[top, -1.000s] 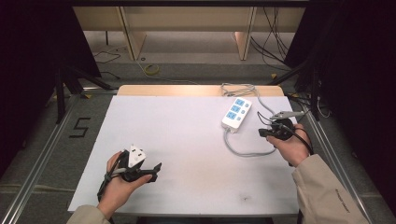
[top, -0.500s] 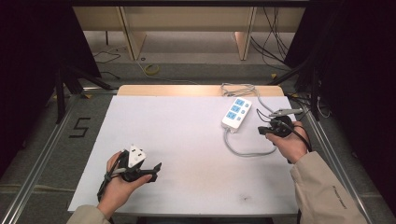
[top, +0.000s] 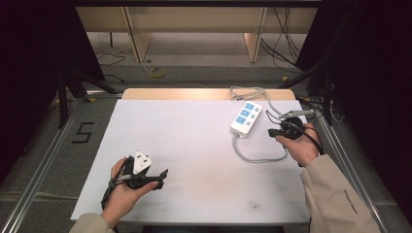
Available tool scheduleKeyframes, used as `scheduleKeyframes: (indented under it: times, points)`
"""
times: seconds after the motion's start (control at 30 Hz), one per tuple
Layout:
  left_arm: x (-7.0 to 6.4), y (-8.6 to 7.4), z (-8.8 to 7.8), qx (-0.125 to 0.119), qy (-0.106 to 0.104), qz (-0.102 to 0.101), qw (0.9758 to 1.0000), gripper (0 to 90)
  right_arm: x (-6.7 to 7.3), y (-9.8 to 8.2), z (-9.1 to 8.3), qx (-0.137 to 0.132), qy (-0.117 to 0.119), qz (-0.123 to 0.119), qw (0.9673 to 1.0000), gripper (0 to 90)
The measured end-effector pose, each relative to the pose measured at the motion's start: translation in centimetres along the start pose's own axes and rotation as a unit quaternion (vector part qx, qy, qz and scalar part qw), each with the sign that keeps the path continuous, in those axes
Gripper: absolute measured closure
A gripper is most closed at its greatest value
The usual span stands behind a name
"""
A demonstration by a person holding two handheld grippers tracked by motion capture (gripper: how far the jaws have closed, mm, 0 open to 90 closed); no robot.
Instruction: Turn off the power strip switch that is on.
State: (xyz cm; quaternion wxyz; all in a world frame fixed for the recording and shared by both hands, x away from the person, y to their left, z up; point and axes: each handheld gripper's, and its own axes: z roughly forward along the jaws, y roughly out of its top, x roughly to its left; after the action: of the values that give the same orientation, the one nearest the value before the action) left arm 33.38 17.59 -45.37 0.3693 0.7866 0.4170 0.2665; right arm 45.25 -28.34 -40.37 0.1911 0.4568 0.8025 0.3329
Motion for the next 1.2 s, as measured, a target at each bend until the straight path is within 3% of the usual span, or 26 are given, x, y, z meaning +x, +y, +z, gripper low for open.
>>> scheduleKeyframes:
  times: [1.2]
  points:
    - [0.0,0.0,0.1,-0.001,-0.002,-0.006,1.0,16.5,-0.3,2.0,2.5,0.023,-0.004,-0.008,0.9997,90.0]
